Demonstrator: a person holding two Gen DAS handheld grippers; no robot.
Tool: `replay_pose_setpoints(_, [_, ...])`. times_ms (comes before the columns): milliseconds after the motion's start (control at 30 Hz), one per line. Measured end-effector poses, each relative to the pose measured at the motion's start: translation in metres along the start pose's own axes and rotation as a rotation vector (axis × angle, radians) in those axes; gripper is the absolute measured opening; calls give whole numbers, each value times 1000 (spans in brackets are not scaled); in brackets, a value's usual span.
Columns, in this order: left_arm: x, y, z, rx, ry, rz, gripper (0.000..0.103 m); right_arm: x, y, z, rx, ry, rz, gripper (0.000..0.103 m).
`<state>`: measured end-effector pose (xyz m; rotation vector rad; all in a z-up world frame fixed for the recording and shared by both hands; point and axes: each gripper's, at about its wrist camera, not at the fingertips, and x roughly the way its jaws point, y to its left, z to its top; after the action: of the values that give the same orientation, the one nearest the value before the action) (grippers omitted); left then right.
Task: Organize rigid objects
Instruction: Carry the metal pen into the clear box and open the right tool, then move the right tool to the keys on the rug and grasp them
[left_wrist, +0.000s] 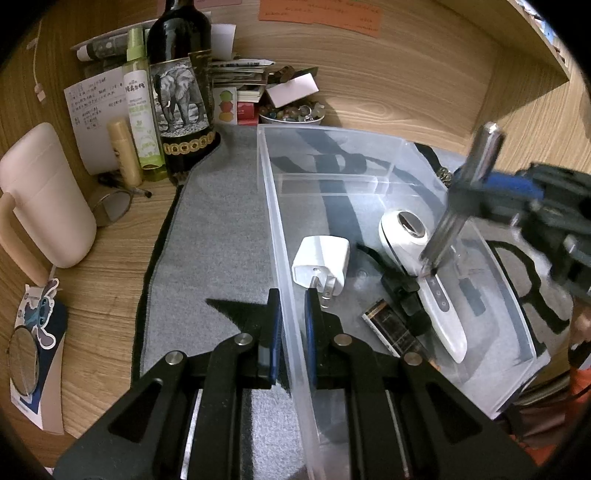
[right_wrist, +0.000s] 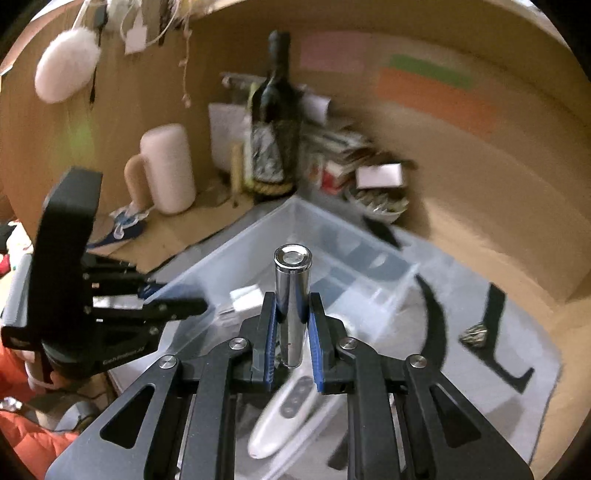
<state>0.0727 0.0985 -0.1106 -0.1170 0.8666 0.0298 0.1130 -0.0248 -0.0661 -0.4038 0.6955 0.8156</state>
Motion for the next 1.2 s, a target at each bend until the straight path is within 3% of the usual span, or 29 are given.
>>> replay_pose_setpoints(400, [0, 4, -1, -5, -3, -14, 10, 42, -5, 9, 23, 97, 17, 14])
replay_pose_setpoints(600, [0, 5, -1, -8, -3, -16, 10, 46, -13, 10, 52, 101, 8, 15])
replay_pose_setpoints(767, [0, 5, -2, -9, -1, -16, 10, 37, -17, 12, 60, 63, -26, 43])
replay_pose_setpoints(1000, [1, 5, -2, -7, 0, -15, 10, 16, -21, 12, 64, 18, -42, 45])
replay_pose_setpoints(1200, [1, 5, -2, -7, 0, -14, 10, -10, -26, 9, 75, -34, -91, 56])
